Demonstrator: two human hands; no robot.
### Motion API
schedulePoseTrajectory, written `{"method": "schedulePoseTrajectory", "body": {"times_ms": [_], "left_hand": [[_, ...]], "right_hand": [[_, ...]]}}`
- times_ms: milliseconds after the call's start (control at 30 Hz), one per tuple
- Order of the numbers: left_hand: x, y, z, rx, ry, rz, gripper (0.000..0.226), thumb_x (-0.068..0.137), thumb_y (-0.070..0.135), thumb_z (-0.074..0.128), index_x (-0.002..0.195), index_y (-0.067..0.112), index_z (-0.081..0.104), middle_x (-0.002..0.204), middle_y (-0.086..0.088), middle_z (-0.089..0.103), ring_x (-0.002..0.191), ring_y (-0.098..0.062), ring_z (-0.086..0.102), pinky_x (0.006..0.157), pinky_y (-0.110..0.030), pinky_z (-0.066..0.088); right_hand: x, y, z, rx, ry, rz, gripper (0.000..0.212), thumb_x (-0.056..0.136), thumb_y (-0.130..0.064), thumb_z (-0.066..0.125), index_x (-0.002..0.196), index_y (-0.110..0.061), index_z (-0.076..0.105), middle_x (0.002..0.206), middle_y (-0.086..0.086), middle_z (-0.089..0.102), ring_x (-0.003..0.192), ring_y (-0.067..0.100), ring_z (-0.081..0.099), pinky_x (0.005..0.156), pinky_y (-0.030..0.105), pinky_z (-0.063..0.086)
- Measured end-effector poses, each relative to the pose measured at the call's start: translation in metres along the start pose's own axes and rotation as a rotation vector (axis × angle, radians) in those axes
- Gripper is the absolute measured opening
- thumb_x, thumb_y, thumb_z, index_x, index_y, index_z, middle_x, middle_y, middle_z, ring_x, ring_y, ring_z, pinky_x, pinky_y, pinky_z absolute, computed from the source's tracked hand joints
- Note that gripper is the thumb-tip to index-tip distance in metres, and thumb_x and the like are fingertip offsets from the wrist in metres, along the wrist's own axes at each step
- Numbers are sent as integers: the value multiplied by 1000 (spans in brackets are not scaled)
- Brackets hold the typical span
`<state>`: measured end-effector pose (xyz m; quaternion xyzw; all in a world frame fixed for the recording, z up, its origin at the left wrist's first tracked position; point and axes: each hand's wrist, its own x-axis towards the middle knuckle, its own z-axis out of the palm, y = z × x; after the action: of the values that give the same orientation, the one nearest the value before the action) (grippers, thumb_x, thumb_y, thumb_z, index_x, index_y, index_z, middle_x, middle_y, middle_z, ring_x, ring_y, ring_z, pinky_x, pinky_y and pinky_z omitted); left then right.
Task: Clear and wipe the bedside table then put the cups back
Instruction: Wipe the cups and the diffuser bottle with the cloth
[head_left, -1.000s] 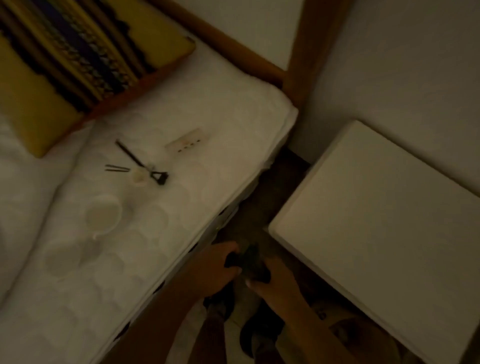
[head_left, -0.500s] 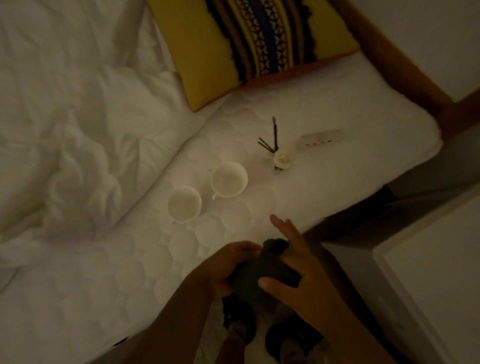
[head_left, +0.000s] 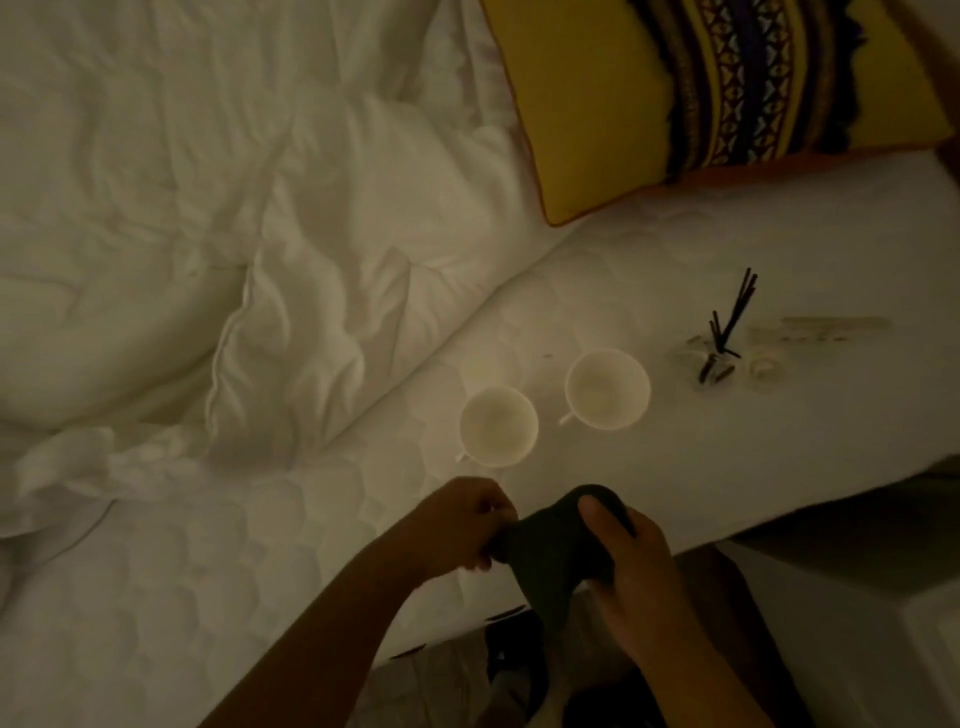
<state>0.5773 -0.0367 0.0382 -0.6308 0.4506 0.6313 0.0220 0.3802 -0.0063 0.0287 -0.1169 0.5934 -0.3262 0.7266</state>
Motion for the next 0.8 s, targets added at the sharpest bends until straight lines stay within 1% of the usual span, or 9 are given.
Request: {"method": "schedulePoseTrajectory", "body": {"times_ms": [133, 200, 267, 367, 467, 533, 633, 733, 800], "left_hand": [[9, 9, -7, 310, 452, 238, 5, 93, 36, 56, 95, 31, 56, 75, 15, 64, 67, 4, 63, 67, -16, 50], [15, 11, -6, 456, 700, 395, 19, 90, 34, 59, 108, 28, 54, 100, 9, 61, 90, -4, 58, 81, -24, 52], [27, 11, -1, 562, 794, 469, 46, 84, 38, 66, 123, 25, 46, 128, -1, 48, 116, -18, 47, 97, -34, 45], [45, 11, 4, 568, 709, 357, 82, 77, 54, 69, 141, 27, 25, 151, -3, 20, 139, -26, 25, 109, -46, 31], [57, 10, 7, 525, 607, 278, 96, 74, 57, 70, 146, 30, 13, 154, 2, 14, 138, -26, 28, 107, -48, 39], [60, 10, 10, 538, 624, 291, 96, 73, 52, 72, 146, 29, 13, 153, 1, 14, 136, -27, 28, 104, -47, 43], [62, 14, 9, 519, 648, 257, 94, 73, 46, 75, 145, 26, 17, 146, 1, 17, 132, -27, 28, 100, -44, 45], [61, 22, -7, 356, 592, 160, 80, 73, 50, 72, 138, 25, 33, 132, 0, 33, 122, -21, 38, 90, -30, 47], [55, 27, -17, 192, 548, 138, 64, 76, 50, 68, 130, 27, 42, 124, 3, 41, 116, -18, 45, 79, -21, 40]], "right_hand": [[13, -1, 10, 102, 55, -6, 47, 70, -29, 70, 107, 0, 67, 101, 16, 74, 96, 30, 71, 78, 38, 54], [17, -1, 9, 100, 51, -1, 53, 69, -31, 72, 112, -3, 66, 106, 15, 73, 100, 30, 70, 81, 39, 54], [19, 1, 8, 54, 48, -8, 58, 64, -34, 74, 114, -6, 66, 107, 13, 73, 101, 28, 70, 80, 37, 56], [18, 2, 6, -90, 62, -57, 55, 66, -37, 75, 114, -10, 68, 107, 9, 74, 104, 27, 68, 94, 44, 53], [19, 5, 4, -205, 71, -85, 49, 81, -25, 71, 127, -12, 60, 121, 9, 67, 115, 27, 61, 104, 49, 46], [21, 4, 6, -293, 65, -103, 37, 85, -22, 70, 121, -20, 61, 121, 2, 65, 114, 20, 60, 98, 40, 50], [20, 0, 13, -443, 60, -196, 32, 85, -22, 71, 106, -38, 54, 107, -18, 59, 98, -6, 55, 74, 8, 45], [17, -8, 21, -554, 93, -362, 44, 83, -20, 74, 116, -32, 49, 110, -19, 55, 103, -4, 54, 82, 10, 44], [14, -13, 29, -606, 94, -492, 44, 81, -19, 76, 111, -36, 49, 111, -17, 56, 104, -5, 54, 88, 16, 46]]}}
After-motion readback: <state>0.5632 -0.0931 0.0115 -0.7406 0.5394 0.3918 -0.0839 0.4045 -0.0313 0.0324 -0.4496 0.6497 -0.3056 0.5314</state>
